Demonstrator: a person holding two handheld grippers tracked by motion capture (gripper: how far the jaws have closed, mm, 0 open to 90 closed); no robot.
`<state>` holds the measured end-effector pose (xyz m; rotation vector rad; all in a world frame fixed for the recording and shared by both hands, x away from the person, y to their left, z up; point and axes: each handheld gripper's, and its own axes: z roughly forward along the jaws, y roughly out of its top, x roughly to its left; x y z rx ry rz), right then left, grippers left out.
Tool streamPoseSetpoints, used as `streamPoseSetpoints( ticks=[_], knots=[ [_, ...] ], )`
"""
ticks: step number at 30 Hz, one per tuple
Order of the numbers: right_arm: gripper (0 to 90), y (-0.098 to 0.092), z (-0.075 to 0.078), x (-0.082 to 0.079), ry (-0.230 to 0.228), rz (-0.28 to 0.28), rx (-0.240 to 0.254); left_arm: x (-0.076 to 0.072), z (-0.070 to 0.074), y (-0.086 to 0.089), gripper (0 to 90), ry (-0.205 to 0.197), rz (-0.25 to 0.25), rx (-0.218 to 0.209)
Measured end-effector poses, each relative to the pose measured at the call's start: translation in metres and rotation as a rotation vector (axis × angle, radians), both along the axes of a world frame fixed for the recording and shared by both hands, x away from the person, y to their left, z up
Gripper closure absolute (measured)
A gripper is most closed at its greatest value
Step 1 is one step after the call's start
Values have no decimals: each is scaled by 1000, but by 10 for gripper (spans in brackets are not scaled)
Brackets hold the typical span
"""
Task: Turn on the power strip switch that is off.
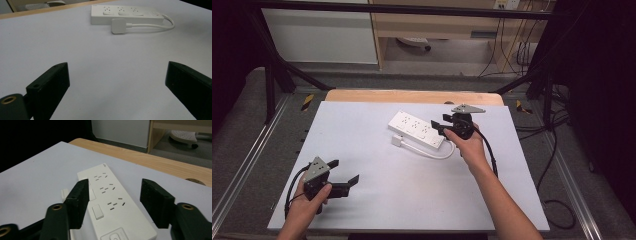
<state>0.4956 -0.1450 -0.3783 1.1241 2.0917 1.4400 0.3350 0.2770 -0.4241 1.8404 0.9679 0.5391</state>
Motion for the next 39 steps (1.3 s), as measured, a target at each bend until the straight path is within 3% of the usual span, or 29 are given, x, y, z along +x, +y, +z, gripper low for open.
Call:
streamPoseSetpoints(
  ticks=[17, 26, 39],
  knots=[
    [735, 16, -20, 10, 11, 0, -43, 0, 0, 0, 55, 4, -4, -1],
    [792, 18, -29, 15, 34, -19, -51, 0, 0, -1, 55, 5, -8, 2],
    [853, 31, -41, 15, 42, 20, -100, 0, 0, -1, 55, 4, -11, 3]
  ],
)
